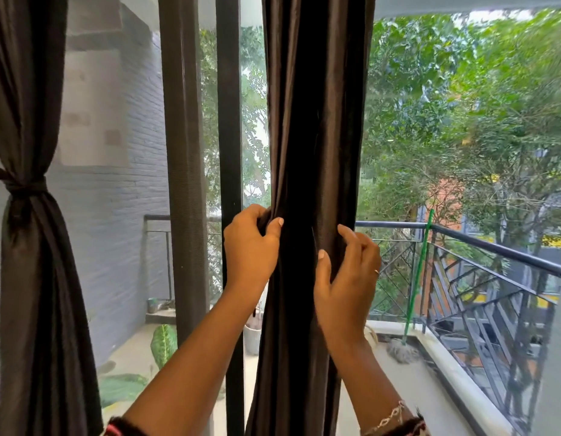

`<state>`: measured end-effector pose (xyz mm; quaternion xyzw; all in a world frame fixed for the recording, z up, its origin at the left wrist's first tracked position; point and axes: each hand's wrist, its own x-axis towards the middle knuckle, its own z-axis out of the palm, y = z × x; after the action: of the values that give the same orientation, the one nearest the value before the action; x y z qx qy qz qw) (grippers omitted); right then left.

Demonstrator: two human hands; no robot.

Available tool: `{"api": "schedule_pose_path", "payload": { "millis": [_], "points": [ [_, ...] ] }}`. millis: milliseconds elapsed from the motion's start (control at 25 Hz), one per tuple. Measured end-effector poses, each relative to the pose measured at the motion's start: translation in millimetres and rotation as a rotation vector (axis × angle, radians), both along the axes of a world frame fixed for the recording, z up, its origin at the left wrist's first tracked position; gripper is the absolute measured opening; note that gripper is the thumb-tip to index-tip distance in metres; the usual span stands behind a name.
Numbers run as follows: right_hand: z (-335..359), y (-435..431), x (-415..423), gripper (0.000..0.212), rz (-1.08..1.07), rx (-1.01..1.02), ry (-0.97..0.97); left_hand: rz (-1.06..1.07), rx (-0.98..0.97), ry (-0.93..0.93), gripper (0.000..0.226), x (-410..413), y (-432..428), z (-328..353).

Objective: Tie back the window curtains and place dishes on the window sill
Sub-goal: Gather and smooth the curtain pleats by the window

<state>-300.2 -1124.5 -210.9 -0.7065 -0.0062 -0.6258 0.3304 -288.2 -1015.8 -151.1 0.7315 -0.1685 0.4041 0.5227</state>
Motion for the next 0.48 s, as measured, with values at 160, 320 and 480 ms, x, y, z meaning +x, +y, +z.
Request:
{"api": "schedule_pose_path", "payload": {
  "millis": [160, 320, 480],
  "points": [
    [9.0, -7.4, 9.9, 0.059, 0.092, 0.018, 0.392, 0.013, -0.007, 0.013, 0.02, -0.8, 3.5, -0.1],
    [5.8, 0.6, 14.8, 0.041, 0.12, -0.033, 0.466, 0.01, 0.008, -0.01, 0.019, -1.9, 6.3, 1.6],
    [1.6, 12.0, 7.1, 0.043, 0.115, -0.058, 0.364, 0.021, -0.004, -0.031, 0.01, 0.9, 11.2, 1.5]
  ]
}}
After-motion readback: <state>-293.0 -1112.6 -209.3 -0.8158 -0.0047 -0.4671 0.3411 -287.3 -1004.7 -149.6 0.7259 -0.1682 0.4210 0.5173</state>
